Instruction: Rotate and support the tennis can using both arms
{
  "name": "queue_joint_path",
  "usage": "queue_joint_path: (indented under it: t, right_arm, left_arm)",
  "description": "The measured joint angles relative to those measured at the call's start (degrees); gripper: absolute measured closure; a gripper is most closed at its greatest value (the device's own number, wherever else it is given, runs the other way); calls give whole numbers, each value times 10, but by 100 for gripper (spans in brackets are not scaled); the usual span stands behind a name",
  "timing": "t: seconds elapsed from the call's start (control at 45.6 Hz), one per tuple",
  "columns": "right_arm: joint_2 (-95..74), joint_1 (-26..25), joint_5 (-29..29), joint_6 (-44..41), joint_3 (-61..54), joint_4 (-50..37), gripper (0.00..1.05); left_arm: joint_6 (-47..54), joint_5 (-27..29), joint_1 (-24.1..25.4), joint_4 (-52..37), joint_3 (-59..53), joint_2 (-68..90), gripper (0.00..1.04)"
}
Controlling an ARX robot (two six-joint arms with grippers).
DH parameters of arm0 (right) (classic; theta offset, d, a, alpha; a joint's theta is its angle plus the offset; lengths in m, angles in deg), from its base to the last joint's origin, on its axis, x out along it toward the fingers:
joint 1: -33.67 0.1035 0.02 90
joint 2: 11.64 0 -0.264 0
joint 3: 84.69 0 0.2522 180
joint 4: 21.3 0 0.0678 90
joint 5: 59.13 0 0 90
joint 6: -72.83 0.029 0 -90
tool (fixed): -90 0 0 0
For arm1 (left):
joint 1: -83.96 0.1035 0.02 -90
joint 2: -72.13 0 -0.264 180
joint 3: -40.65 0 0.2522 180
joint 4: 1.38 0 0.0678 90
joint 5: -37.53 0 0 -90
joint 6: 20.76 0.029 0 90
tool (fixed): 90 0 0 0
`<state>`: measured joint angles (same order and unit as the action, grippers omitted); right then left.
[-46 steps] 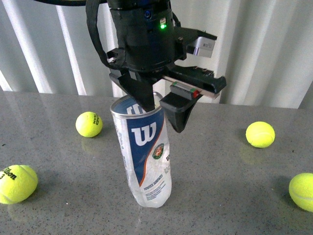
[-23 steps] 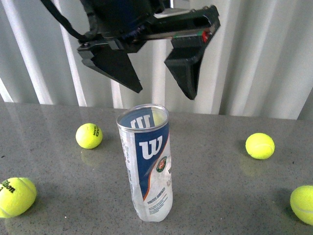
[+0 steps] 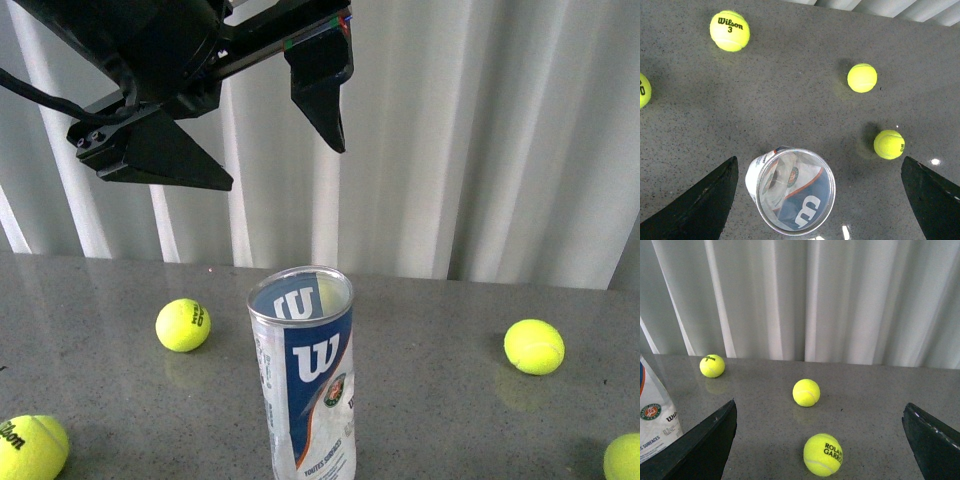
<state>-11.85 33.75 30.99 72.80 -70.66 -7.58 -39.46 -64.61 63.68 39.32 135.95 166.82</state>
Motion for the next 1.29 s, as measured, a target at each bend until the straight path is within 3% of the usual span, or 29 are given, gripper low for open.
queue_joint_path:
  t: [0.022, 0.044, 0.066, 0.132, 0.219, 0.285, 0.505, 0.921, 1.031, 1.119, 1.294]
  right_arm:
    - [0, 0, 0, 0, 0, 0, 7]
    - [0, 0, 0, 0, 0, 0, 7]
    - [0, 0, 0, 0, 0, 0, 7]
    - [0, 0, 0, 0, 0, 0, 7]
    - [0, 0, -1, 0, 0, 0, 7]
    - [0, 0, 0, 0, 0, 0, 7]
    - [0, 0, 0, 0, 0, 0, 7]
    - [0, 0, 0, 0, 0, 0, 7]
    - [0, 0, 0, 0, 0, 0, 7]
    - [0, 0, 0, 0, 0, 0, 7]
    - [0, 0, 0, 0, 0, 0, 7]
  left_arm:
    - [0, 5, 0, -2, -2, 0, 7]
    - [15, 45, -8, -65, -31, -11, 11]
    - [41, 130, -9, -162, -78, -26, 16]
    - [116, 266, -5, -403, -213, -72, 30]
    - [156, 289, 23, -595, -351, -137, 48]
    - [169, 277, 46, -661, -428, -182, 62]
    - [178, 233, 87, -702, -567, -258, 100]
    - [183, 178, 143, -706, -709, -402, 101]
    - [183, 169, 154, -691, -733, -439, 101]
    - [183, 125, 191, -670, -753, -477, 101]
    - [183, 123, 201, -623, -779, -552, 101]
